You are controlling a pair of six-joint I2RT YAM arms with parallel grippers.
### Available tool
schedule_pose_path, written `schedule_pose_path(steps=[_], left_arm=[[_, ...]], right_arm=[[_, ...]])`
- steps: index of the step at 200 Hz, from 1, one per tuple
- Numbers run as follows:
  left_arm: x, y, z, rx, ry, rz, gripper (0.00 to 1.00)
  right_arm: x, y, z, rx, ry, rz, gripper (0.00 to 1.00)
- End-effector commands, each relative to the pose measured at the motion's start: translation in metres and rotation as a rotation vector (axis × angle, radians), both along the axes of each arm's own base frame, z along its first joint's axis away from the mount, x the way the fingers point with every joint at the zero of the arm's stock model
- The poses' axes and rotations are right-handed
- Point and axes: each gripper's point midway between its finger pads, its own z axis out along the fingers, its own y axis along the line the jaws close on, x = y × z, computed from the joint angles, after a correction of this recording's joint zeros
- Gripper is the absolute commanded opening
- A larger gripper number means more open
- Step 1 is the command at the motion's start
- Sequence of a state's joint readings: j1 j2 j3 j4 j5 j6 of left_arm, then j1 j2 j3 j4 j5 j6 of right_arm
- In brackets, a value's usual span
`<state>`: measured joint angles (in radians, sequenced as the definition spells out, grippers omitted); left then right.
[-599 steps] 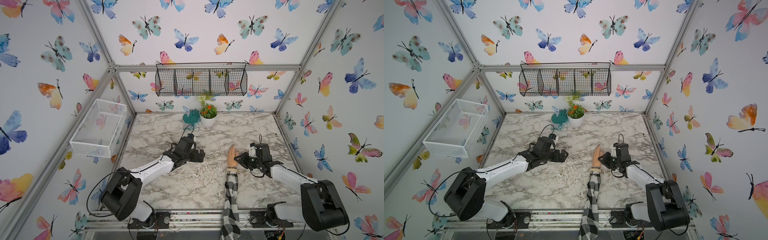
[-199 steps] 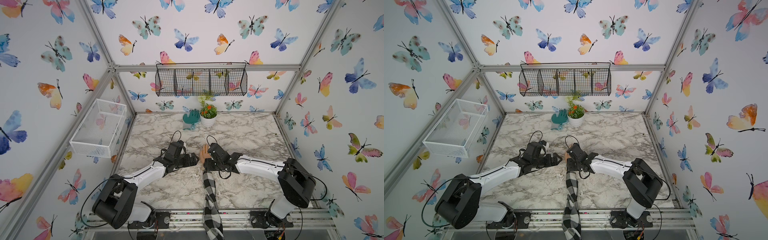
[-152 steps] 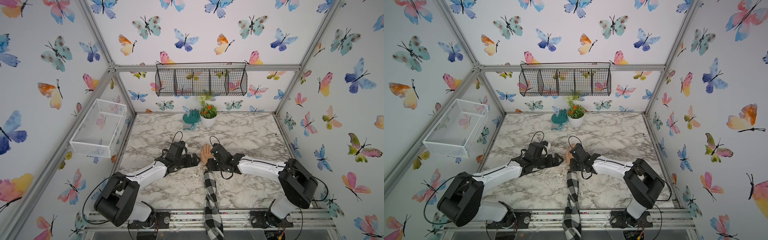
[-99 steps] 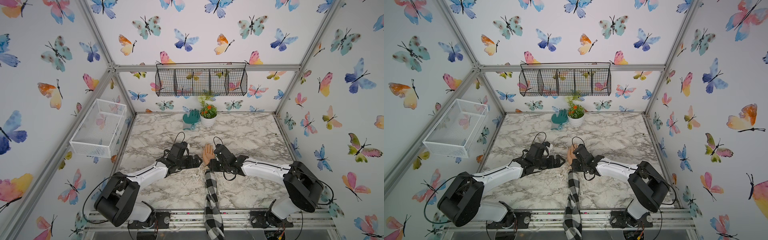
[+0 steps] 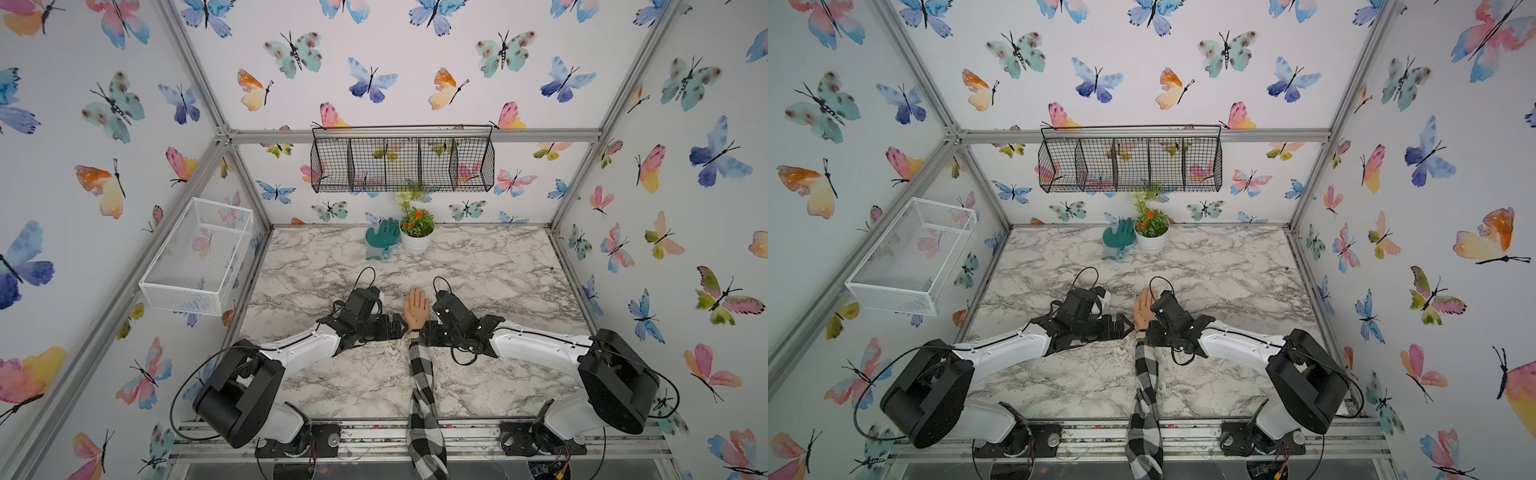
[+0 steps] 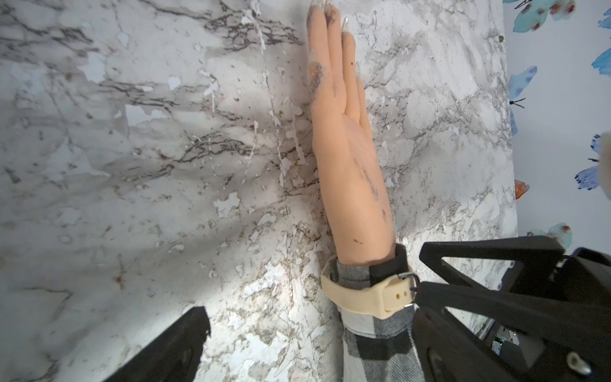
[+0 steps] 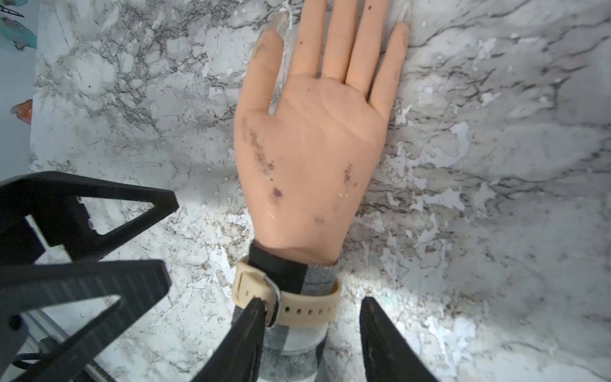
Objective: Take off the watch
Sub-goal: Untie the watch from the hand.
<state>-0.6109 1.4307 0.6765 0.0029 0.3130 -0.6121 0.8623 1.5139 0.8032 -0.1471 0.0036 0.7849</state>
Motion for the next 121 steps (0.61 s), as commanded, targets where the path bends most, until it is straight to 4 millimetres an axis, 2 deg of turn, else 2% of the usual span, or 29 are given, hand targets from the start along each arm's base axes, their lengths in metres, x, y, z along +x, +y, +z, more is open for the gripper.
schedule_pose_path(steps=[1, 42, 101, 121], left_arm=[[0.003, -0.006, 0.004, -0.008, -0.021, -0.018, 0.98], [0.002, -0.008, 0.002, -0.011, -0.017, -0.030, 0.98], [-0.005, -0.011, -0.007, 0.001, -0.006, -0.053, 1.00], [-0.005, -0.011, -0.010, -0.003, -0.003, -0.044, 0.96]], right_arm=[[-0.003, -0.015, -0.017, -0.038, 0.029, -0.036, 0.46], [-0.004, -0.013, -0.018, -0.025, 0.037, -0.032, 0.45], [0.004, -0.001, 0.015, 0.009, -0.011, 0.006, 0.47], [0.008, 0.000, 0.028, -0.016, -0.041, 0.036, 0.47]])
